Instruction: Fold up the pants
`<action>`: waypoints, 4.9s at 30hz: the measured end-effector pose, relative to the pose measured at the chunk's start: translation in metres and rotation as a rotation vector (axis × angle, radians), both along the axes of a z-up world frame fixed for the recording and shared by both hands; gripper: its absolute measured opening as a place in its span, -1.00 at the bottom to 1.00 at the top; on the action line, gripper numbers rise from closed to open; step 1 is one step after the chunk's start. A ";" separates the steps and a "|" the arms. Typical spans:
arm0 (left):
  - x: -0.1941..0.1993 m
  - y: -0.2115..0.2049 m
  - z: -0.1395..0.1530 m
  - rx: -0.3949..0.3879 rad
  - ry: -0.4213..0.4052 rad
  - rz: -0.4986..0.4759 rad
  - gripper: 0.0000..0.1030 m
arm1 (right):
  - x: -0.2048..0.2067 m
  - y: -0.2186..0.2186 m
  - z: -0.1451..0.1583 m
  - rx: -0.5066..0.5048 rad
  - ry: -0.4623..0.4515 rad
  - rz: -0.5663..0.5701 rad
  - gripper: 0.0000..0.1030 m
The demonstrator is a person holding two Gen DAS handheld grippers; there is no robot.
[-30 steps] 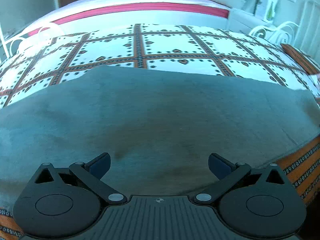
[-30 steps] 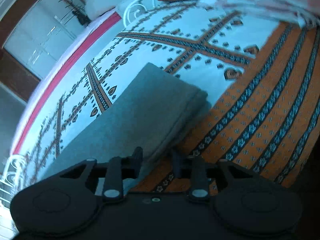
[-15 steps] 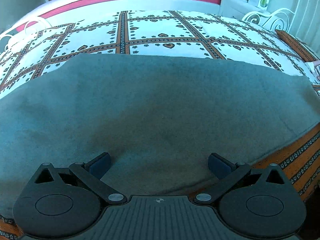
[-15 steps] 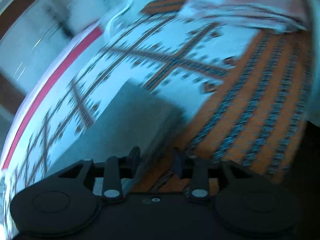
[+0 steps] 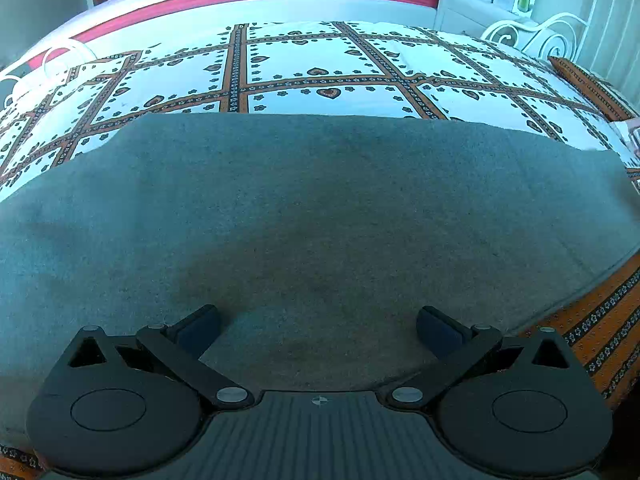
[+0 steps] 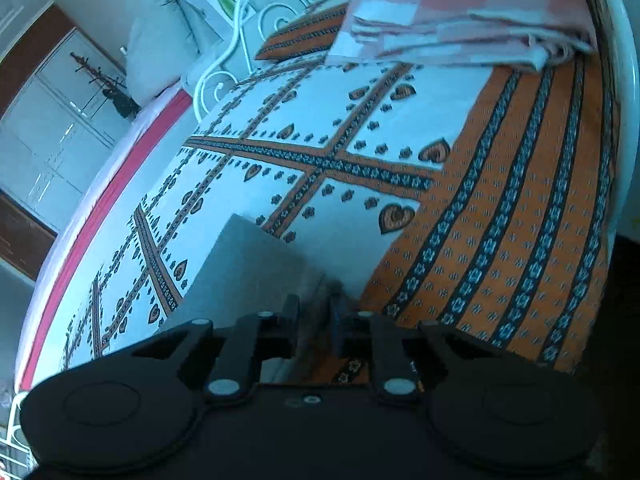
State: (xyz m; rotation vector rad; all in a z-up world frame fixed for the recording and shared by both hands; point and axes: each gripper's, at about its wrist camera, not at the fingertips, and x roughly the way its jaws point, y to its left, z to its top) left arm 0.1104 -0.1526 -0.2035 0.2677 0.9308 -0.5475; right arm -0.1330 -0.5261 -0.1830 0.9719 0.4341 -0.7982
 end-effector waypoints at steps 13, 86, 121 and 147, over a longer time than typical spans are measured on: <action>0.000 0.001 0.000 0.000 -0.003 -0.006 1.00 | 0.001 0.013 0.022 -0.189 0.010 0.057 -1.00; -0.091 -0.085 -0.010 -0.072 -0.183 -0.267 1.00 | 0.210 0.156 0.091 -0.024 -0.208 1.228 -0.99; 0.052 0.100 -0.004 -0.465 0.366 0.321 1.00 | 0.128 0.215 0.032 -0.369 -0.071 1.193 -0.46; 0.051 0.062 0.069 -0.534 -0.059 0.130 -0.70 | 0.115 0.159 0.025 -0.664 0.099 0.905 -0.40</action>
